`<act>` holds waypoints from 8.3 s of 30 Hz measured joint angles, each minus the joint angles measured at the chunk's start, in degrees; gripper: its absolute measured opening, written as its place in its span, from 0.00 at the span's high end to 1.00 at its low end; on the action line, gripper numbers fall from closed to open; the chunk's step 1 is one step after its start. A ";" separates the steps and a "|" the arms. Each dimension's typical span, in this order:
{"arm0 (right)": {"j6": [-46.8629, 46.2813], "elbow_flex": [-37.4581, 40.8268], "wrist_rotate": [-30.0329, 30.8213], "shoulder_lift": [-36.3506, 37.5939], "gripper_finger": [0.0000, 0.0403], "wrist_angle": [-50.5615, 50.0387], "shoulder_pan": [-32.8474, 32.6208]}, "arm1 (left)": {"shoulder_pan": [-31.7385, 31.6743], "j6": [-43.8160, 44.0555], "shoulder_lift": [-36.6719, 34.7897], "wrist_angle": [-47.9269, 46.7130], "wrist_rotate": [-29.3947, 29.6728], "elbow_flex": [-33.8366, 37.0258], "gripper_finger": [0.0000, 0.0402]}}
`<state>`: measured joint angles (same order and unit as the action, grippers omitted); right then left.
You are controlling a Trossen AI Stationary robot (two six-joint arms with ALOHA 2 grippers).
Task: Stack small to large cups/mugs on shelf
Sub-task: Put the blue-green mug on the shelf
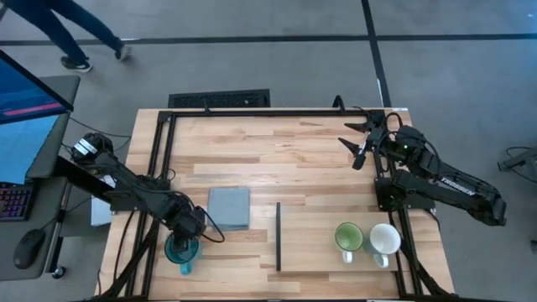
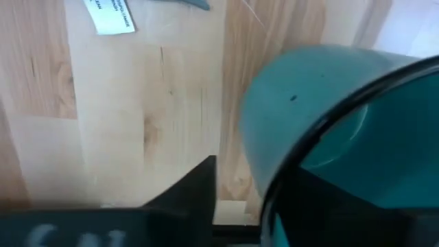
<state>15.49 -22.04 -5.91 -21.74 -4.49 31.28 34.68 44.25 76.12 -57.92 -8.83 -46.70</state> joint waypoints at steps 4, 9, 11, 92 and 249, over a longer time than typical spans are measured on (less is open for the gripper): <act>0.00 0.00 0.00 0.00 0.33 -0.16 -0.01 | -0.22 0.00 0.00 -0.01 0.33 0.00 0.86; 0.00 0.00 -0.01 0.00 0.33 -1.29 0.01 | -0.29 0.50 -0.17 -0.02 2.61 -0.13 0.96; 0.00 0.00 -0.01 0.00 0.33 -1.68 0.00 | -0.77 0.67 -0.19 0.07 3.63 -0.16 0.97; -4.50 0.02 -0.04 -0.48 0.33 -19.51 -0.01 | -28.39 -34.74 46.88 -1.49 5.40 -86.16 0.98; -4.46 0.00 -0.05 -0.37 0.33 -21.51 -0.13 | -26.45 -31.28 58.99 2.50 -5.49 -86.20 0.82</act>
<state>11.03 -22.04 -5.96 -22.11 -26.00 31.16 8.23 12.97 135.11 -55.42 -14.32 -132.90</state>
